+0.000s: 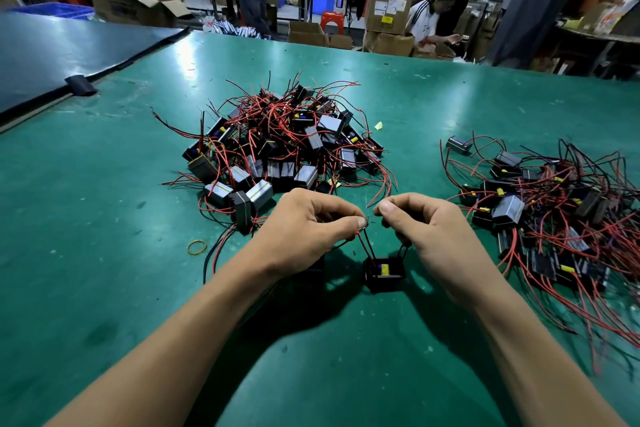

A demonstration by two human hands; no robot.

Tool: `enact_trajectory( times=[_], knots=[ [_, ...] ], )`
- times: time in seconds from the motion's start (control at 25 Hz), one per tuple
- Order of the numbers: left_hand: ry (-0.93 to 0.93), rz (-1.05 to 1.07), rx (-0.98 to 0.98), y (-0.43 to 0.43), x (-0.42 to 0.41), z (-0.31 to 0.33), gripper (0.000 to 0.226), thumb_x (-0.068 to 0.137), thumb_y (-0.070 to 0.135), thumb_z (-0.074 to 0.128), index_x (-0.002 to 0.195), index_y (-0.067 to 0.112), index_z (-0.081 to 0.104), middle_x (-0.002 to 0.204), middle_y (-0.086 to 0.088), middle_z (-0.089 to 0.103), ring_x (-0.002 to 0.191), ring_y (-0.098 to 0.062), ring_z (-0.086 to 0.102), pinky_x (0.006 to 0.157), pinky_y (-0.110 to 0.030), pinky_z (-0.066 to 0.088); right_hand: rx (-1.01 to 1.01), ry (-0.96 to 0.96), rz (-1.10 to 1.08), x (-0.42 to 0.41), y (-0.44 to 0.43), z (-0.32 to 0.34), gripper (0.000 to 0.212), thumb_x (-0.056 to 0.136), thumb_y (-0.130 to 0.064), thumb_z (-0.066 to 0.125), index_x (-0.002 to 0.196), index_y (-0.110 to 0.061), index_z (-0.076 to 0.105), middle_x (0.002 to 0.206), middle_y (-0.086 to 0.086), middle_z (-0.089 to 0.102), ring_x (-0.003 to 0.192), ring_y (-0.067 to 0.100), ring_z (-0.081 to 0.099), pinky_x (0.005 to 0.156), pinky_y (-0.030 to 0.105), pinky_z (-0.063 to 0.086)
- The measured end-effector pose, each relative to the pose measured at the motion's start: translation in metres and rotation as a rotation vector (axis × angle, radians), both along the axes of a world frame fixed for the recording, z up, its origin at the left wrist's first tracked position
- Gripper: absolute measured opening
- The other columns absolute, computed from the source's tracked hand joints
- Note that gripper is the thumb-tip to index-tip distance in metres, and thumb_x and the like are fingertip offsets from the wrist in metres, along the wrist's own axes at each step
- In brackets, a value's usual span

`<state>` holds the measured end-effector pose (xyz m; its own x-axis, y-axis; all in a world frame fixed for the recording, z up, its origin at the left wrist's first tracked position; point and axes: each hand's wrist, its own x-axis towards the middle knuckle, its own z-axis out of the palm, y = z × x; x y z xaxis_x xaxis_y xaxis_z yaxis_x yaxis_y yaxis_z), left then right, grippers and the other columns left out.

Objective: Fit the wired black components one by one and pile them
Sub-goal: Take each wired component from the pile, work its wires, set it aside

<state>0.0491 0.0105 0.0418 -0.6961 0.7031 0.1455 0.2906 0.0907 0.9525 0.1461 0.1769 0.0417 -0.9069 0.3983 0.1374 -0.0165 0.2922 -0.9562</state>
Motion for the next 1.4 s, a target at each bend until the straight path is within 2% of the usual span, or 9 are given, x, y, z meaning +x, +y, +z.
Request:
enact_trajectory(
  times=[0.2,0.36,0.52,0.68,0.84,1.04,1.16,1.28,1.4],
  knots=[
    [-0.056,0.036,0.046,0.001,-0.001,-0.004,0.009,0.088,0.013,0.071,0.082,0.011,0.077,0.065,-0.001,0.067,0.058,-0.012,0.046,0.051,-0.016,0.035,0.006,-0.072,0.116,0.005,0.008,0.002,0.029,0.078,-0.042,0.071,0.095,-0.019,0.077,0.089,-0.004,0.077,0.077,-0.001,0.064,0.073,0.009,0.047],
    [-0.085,0.053,0.073,0.000,-0.001,-0.003,0.007,0.088,0.013,0.071,0.084,0.013,0.077,0.071,-0.012,0.070,0.066,-0.016,0.053,0.063,-0.028,0.041,-0.001,-0.113,0.094,0.002,0.008,-0.003,0.019,0.080,-0.030,0.079,0.095,-0.018,0.077,0.093,0.001,0.077,0.083,0.007,0.066,0.080,0.020,0.053],
    [-0.100,0.071,0.072,0.001,0.000,-0.002,0.007,0.087,0.012,0.071,0.088,0.009,0.077,0.078,-0.016,0.072,0.071,-0.017,0.058,0.072,-0.033,0.045,-0.038,-0.031,-0.047,0.001,0.007,-0.004,0.020,0.078,-0.021,0.083,0.093,-0.016,0.070,0.081,-0.002,0.070,0.070,0.006,0.060,0.069,0.018,0.050],
    [-0.104,0.084,0.065,0.001,0.000,-0.003,0.007,0.088,0.012,0.070,0.087,0.010,0.077,0.072,-0.010,0.071,0.068,-0.013,0.058,0.069,-0.028,0.046,0.111,-0.001,0.040,0.005,0.004,-0.001,0.007,0.082,-0.023,0.080,0.088,-0.021,0.077,0.078,-0.009,0.072,0.066,0.007,0.053,0.066,0.016,0.044],
    [-0.093,0.081,0.053,0.002,0.000,-0.004,0.008,0.088,0.013,0.070,0.084,0.012,0.077,0.069,-0.007,0.070,0.066,-0.012,0.057,0.065,-0.024,0.044,0.262,0.045,0.011,0.004,-0.001,-0.001,0.007,0.083,-0.020,0.079,0.085,-0.027,0.077,0.078,-0.019,0.070,0.064,0.001,0.052,0.065,0.012,0.041],
    [-0.077,0.089,0.022,0.002,-0.001,-0.004,0.010,0.088,0.012,0.070,0.083,0.008,0.077,0.067,-0.007,0.068,0.063,-0.011,0.054,0.062,-0.023,0.042,0.562,0.219,-0.017,0.002,-0.010,-0.006,0.007,0.085,-0.018,0.079,0.086,-0.023,0.074,0.082,-0.012,0.066,0.068,0.012,0.058,0.067,0.028,0.049],
    [-0.077,0.052,-0.002,0.000,-0.002,-0.001,0.009,0.088,0.011,0.070,0.085,0.008,0.078,0.065,-0.004,0.064,0.058,-0.010,0.047,0.056,-0.020,0.036,0.751,0.316,-0.019,0.001,-0.006,-0.009,0.009,0.090,-0.028,0.073,0.092,-0.019,0.074,0.086,-0.007,0.064,0.067,0.016,0.057,0.065,0.043,0.050],
    [-0.039,0.005,-0.046,-0.001,-0.003,-0.001,0.009,0.088,0.014,0.070,0.086,0.012,0.079,0.065,-0.002,0.062,0.061,-0.013,0.044,0.058,-0.024,0.033,0.854,0.317,-0.038,0.001,-0.001,-0.008,0.015,0.091,-0.033,0.071,0.102,-0.024,0.075,0.091,-0.008,0.061,0.063,0.010,0.045,0.062,0.041,0.047],
    [-0.029,-0.007,-0.048,-0.001,-0.004,-0.003,0.011,0.089,0.014,0.069,0.084,0.011,0.078,0.059,0.002,0.059,0.053,-0.008,0.039,0.051,-0.018,0.030,0.883,0.254,-0.040,0.003,0.002,-0.006,0.014,0.091,-0.037,0.069,0.098,-0.028,0.078,0.089,-0.008,0.060,0.067,0.017,0.052,0.068,0.039,0.043]
  ],
)
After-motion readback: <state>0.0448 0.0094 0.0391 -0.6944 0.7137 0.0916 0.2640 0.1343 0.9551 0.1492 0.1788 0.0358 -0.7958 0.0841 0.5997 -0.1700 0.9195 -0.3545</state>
